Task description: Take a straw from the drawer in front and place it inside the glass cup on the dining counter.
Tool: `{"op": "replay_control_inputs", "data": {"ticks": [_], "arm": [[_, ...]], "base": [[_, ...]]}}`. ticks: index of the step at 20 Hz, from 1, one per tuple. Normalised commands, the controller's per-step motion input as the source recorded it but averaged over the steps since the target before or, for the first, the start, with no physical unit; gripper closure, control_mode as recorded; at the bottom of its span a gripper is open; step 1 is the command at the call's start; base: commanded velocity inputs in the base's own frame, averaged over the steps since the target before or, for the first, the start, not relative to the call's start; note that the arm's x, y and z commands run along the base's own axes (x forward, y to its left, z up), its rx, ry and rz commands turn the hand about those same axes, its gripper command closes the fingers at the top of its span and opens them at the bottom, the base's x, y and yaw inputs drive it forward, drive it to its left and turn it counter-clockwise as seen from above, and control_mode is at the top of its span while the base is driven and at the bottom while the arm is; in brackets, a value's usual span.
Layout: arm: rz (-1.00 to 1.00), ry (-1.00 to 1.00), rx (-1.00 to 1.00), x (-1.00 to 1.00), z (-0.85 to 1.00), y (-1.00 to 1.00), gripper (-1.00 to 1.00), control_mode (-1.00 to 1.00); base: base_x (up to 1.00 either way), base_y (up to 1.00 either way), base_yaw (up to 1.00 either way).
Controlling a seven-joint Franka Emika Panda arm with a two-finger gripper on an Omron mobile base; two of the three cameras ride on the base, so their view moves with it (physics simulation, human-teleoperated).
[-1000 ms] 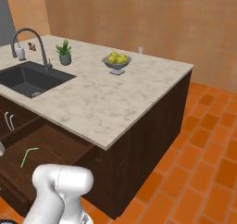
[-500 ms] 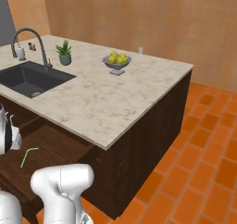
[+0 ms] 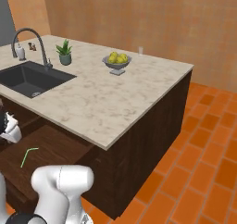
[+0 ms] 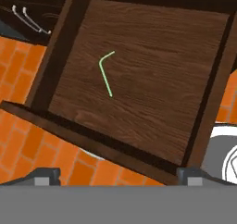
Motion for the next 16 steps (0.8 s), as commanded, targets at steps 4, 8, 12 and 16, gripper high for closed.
{"op": "replay_control_inputs", "data": {"ticks": [4, 8, 12, 16], "arm": [[-0.21, 0.07, 0.00, 0.01, -0.44, -0.09, -1.00, -1.00], [-0.11, 0.00, 0.00, 0.09, -0.60, 0.00, -1.00, -1.00], [-0.13, -0.01, 0.00, 0.23, -0.52, -0.03, -1.00, -1.00], [-0.25, -0.16, 0.01, 0.40, -0.49, -0.01, -1.00, -1.00]], "base": [[0.00, 0.00, 0.00], [0.00, 0.00, 0.00], [0.00, 0.00, 0.00], [0.00, 0.00, 0.00]]}}
